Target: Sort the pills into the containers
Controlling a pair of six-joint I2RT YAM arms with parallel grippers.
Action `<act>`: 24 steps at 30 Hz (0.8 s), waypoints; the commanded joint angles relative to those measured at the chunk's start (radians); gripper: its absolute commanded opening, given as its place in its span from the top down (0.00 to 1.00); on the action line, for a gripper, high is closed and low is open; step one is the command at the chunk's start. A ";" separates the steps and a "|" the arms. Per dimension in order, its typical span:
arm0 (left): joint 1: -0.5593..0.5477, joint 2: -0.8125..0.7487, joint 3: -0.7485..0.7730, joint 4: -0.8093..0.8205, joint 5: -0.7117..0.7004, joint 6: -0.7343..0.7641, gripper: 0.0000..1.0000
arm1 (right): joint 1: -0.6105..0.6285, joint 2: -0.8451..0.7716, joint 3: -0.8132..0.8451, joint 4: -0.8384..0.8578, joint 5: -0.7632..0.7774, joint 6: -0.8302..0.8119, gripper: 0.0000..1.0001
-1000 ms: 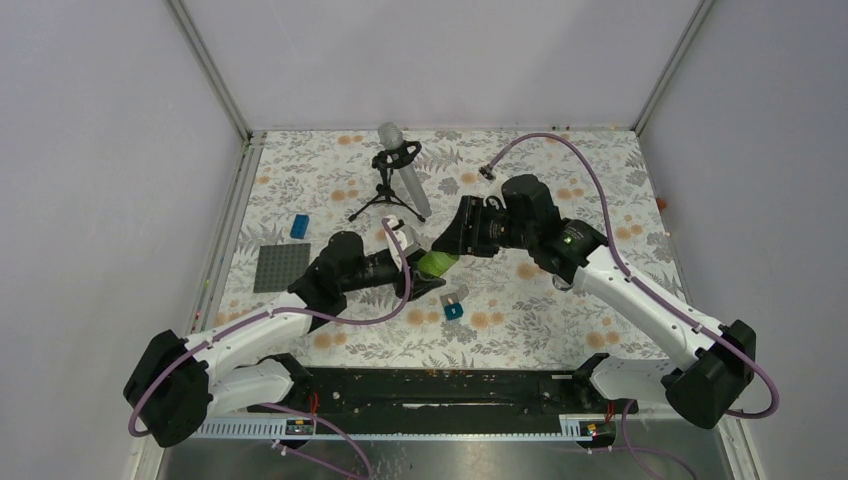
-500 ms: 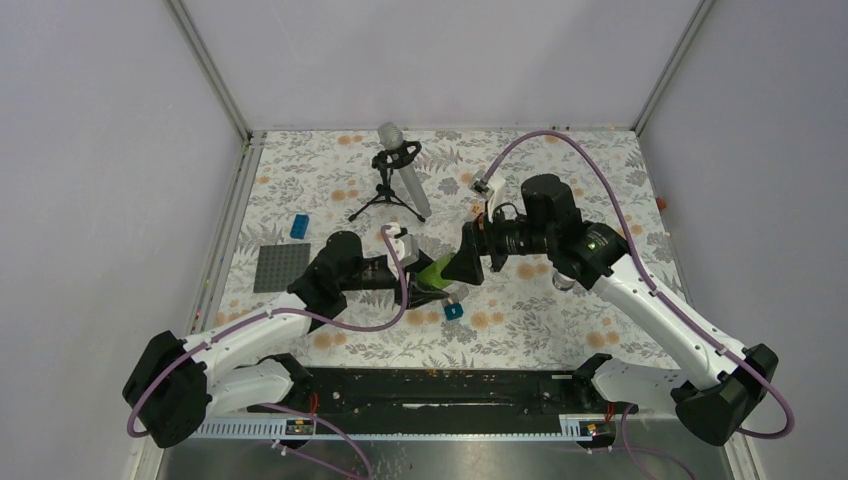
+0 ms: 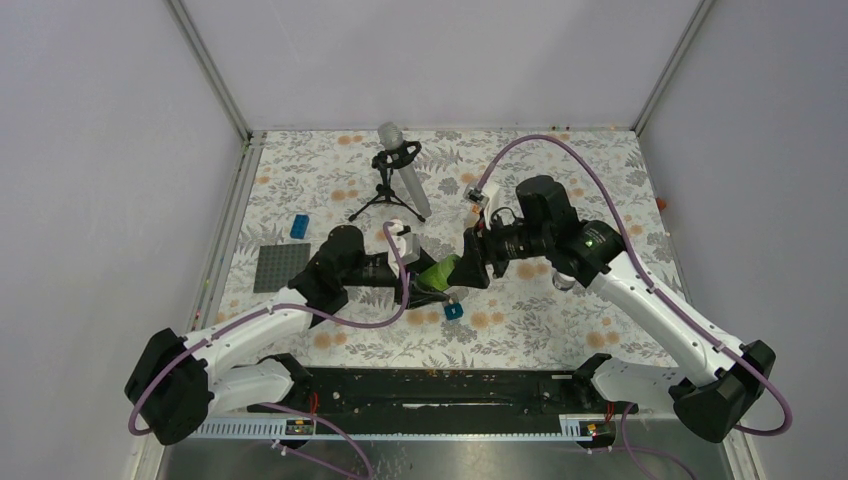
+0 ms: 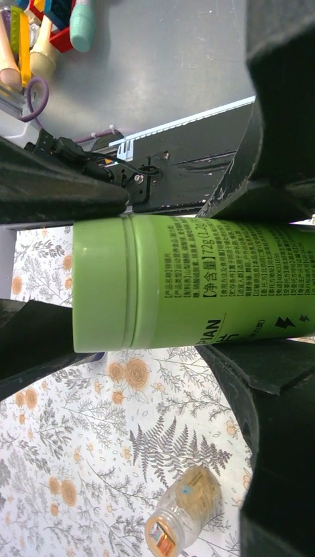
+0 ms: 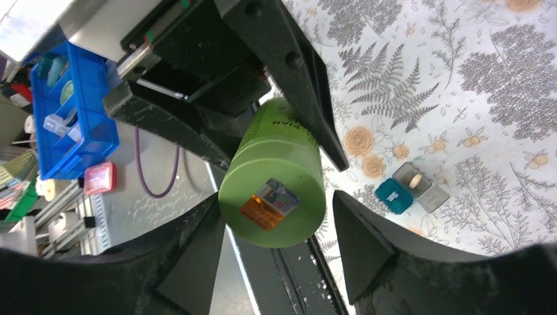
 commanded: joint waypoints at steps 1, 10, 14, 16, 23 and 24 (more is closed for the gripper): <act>-0.011 -0.004 0.068 0.029 0.093 0.033 1.00 | -0.005 -0.015 -0.003 0.137 0.094 0.035 0.29; -0.012 0.007 0.086 0.001 0.116 0.038 1.00 | -0.006 0.030 0.072 0.032 0.179 0.006 0.34; -0.011 0.011 0.089 -0.006 0.114 0.041 1.00 | -0.006 0.042 0.076 0.027 0.190 0.014 0.48; -0.012 0.012 0.088 -0.006 0.101 0.043 1.00 | -0.006 0.046 0.077 0.038 0.187 0.041 0.65; -0.015 0.023 0.075 0.021 -0.029 0.055 1.00 | -0.005 0.061 -0.011 0.209 0.437 0.362 1.00; -0.016 0.026 0.074 0.021 -0.043 0.059 1.00 | -0.006 0.062 -0.032 0.230 0.496 0.418 1.00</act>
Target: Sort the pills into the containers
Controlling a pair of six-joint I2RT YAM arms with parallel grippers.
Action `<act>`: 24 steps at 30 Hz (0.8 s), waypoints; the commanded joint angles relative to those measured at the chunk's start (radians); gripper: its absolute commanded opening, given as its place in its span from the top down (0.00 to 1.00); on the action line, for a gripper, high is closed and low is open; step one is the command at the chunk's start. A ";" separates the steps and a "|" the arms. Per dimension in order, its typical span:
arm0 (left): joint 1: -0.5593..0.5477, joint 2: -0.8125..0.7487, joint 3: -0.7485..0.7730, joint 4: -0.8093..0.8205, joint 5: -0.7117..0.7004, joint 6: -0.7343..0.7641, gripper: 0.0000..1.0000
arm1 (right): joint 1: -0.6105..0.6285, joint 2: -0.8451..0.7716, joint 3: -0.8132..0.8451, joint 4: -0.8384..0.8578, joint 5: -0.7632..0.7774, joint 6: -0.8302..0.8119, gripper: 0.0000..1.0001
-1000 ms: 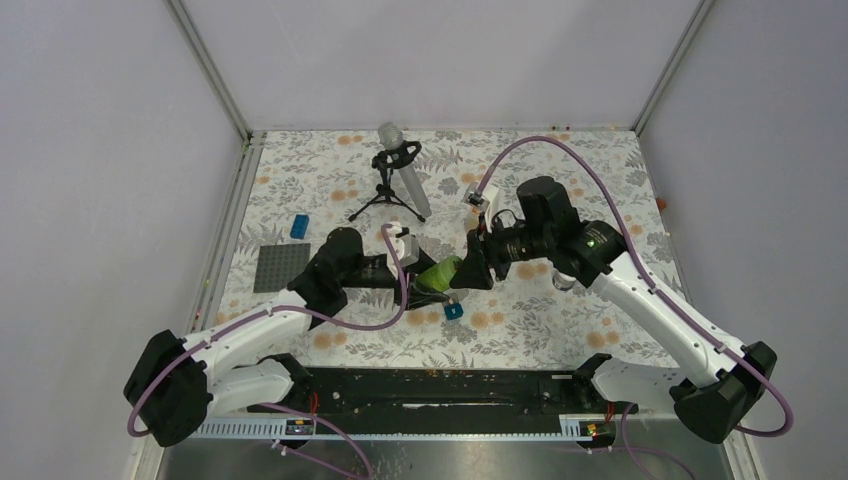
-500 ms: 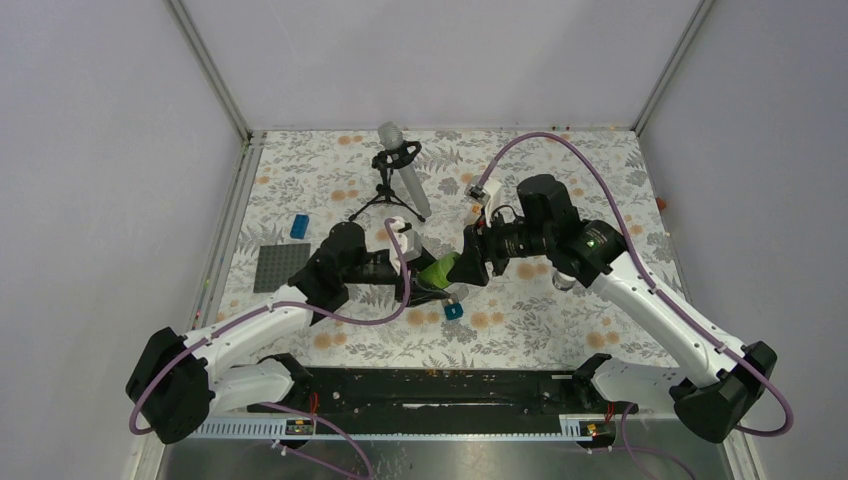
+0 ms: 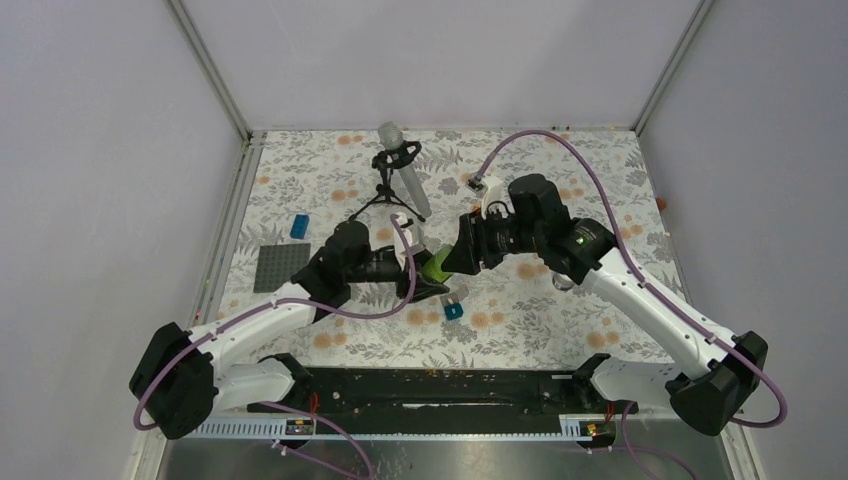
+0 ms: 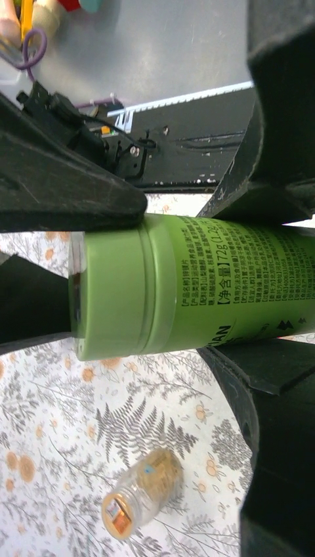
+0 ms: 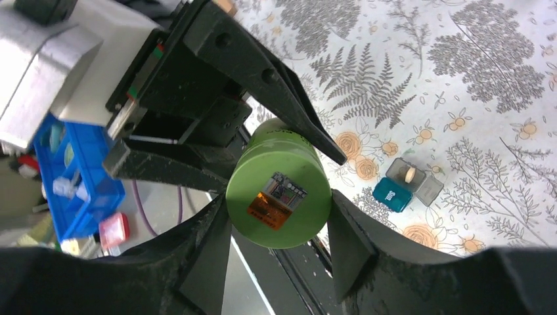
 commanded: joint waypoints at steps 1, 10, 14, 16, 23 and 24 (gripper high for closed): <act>-0.028 -0.001 0.040 0.090 -0.003 0.061 1.00 | -0.014 0.020 -0.065 0.206 0.417 0.321 1.00; -0.038 0.004 0.031 0.083 -0.070 0.081 1.00 | -0.002 -0.010 -0.084 0.230 0.419 0.364 0.40; -0.038 -0.002 0.019 0.120 -0.100 0.061 1.00 | -0.002 -0.012 -0.086 0.210 0.216 0.264 0.19; -0.038 -0.004 0.016 0.129 -0.113 0.057 1.00 | -0.002 -0.006 -0.084 0.184 0.143 0.239 0.15; -0.038 0.017 0.024 0.158 -0.137 0.018 0.98 | 0.015 0.023 -0.081 0.141 0.083 0.172 0.16; -0.039 0.019 0.028 0.157 -0.143 0.009 0.96 | 0.017 0.031 -0.075 0.134 0.085 0.170 0.20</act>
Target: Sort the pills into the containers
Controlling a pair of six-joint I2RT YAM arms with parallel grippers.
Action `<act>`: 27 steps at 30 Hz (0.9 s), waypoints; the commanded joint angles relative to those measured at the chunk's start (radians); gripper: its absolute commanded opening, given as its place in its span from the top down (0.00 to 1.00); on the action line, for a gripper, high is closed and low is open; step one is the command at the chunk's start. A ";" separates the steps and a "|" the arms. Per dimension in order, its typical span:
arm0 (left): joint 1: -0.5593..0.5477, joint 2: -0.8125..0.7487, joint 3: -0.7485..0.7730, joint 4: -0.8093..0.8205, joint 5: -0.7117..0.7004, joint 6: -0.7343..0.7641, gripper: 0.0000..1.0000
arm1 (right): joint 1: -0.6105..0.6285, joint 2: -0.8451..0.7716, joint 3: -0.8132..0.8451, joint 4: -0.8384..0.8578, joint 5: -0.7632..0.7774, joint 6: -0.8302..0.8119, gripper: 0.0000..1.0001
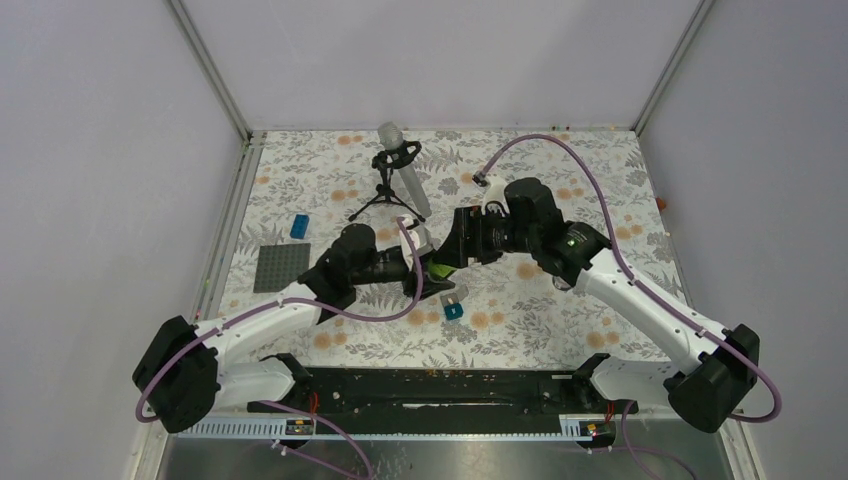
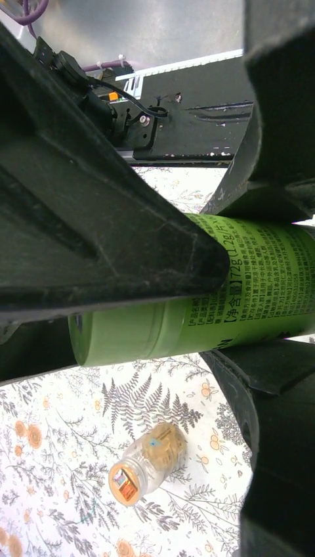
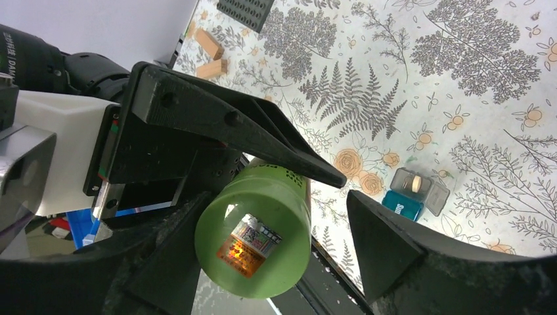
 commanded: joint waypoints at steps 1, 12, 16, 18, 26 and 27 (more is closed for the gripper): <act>-0.002 -0.015 0.031 0.103 -0.012 -0.027 0.94 | 0.010 0.035 0.021 -0.025 -0.041 -0.060 0.27; -0.002 -0.082 -0.046 0.187 -0.477 -0.128 0.01 | -0.031 -0.005 0.054 -0.149 0.528 -0.038 0.74; -0.002 -0.136 -0.124 0.260 -0.725 -0.187 0.01 | -0.132 0.011 0.019 -0.160 0.680 -0.056 0.71; 0.002 -0.155 -0.168 0.323 -0.861 -0.249 0.01 | -0.164 0.032 -0.014 -0.118 0.741 -0.067 0.70; 0.043 -0.235 -0.168 0.117 -1.076 -0.493 0.01 | -0.194 0.211 -0.060 0.087 0.801 -0.107 0.67; 0.043 -0.239 -0.154 0.056 -1.108 -0.532 0.01 | -0.195 0.233 -0.067 0.127 0.790 -0.118 0.66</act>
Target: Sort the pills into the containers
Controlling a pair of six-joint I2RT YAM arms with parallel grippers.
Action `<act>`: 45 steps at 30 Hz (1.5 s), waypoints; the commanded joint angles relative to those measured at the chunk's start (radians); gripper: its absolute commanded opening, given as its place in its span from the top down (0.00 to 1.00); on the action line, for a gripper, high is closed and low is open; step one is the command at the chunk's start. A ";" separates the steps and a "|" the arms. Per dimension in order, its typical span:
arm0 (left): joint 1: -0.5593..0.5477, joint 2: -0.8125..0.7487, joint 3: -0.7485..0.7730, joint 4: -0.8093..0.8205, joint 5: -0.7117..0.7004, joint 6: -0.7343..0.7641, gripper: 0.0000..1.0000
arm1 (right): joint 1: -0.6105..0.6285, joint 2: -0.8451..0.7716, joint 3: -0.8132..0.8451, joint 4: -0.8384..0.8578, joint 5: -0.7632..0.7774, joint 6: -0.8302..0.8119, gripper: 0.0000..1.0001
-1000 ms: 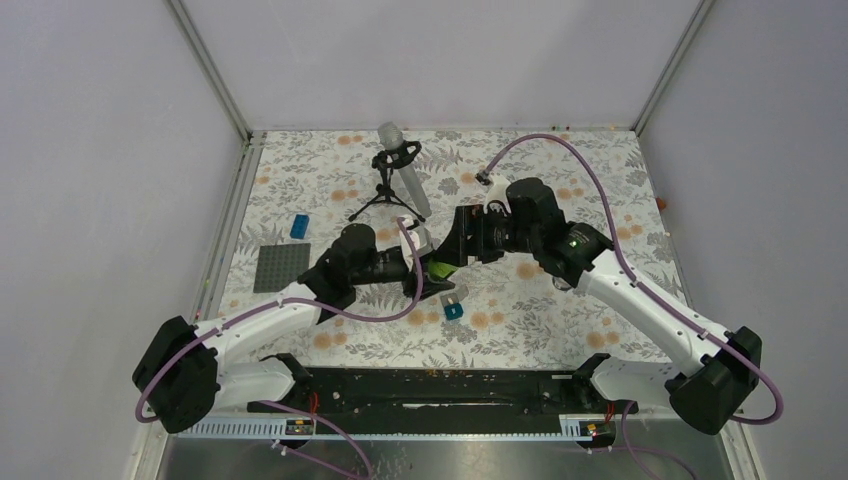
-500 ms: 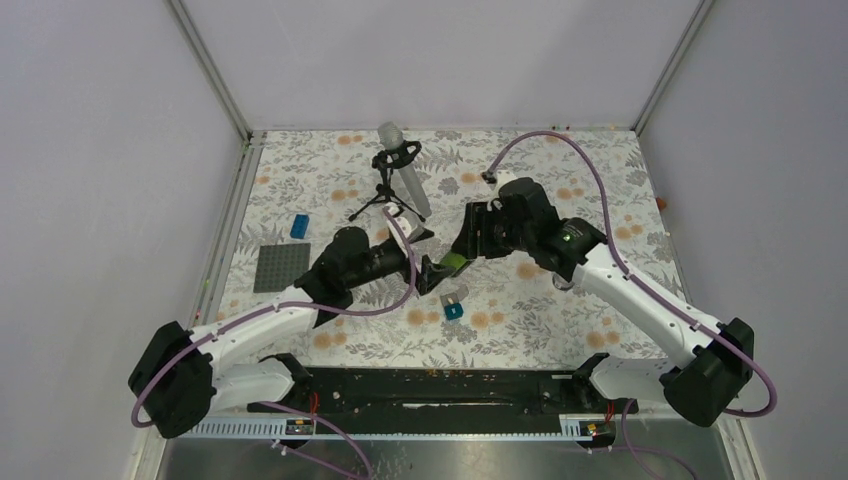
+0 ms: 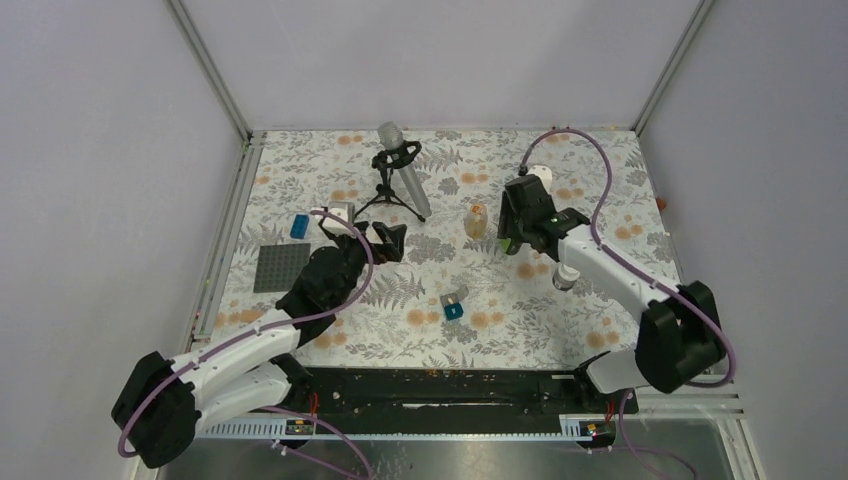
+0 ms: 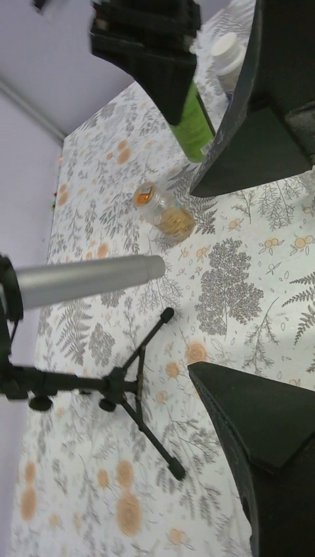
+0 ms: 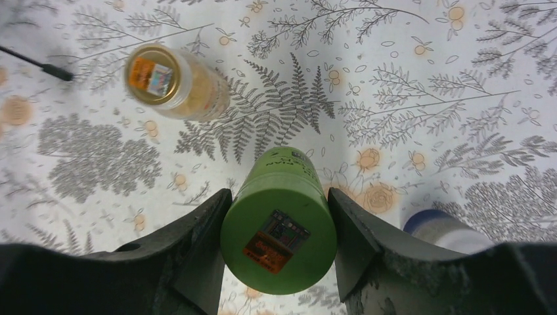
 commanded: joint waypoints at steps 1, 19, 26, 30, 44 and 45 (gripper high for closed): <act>0.010 -0.047 0.057 -0.172 -0.148 -0.177 0.01 | -0.003 0.083 -0.018 0.206 0.050 -0.045 0.65; 0.015 0.163 -0.028 -0.252 0.262 -0.562 0.15 | -0.003 0.164 0.080 0.065 0.009 -0.054 0.13; -0.029 0.257 -0.043 -0.183 0.326 -0.593 0.57 | -0.003 0.048 0.061 -0.060 -0.068 -0.035 0.21; -0.072 0.311 -0.029 -0.174 0.325 -0.594 0.63 | -0.003 -0.070 -0.022 -0.060 -0.160 -0.011 0.41; -0.118 0.498 0.000 -0.065 0.382 -0.620 0.73 | 0.006 -0.076 -0.290 0.184 -0.628 0.088 0.66; -0.120 0.504 0.002 -0.065 0.373 -0.620 0.75 | 0.007 -0.059 -0.293 0.198 -0.627 0.094 0.66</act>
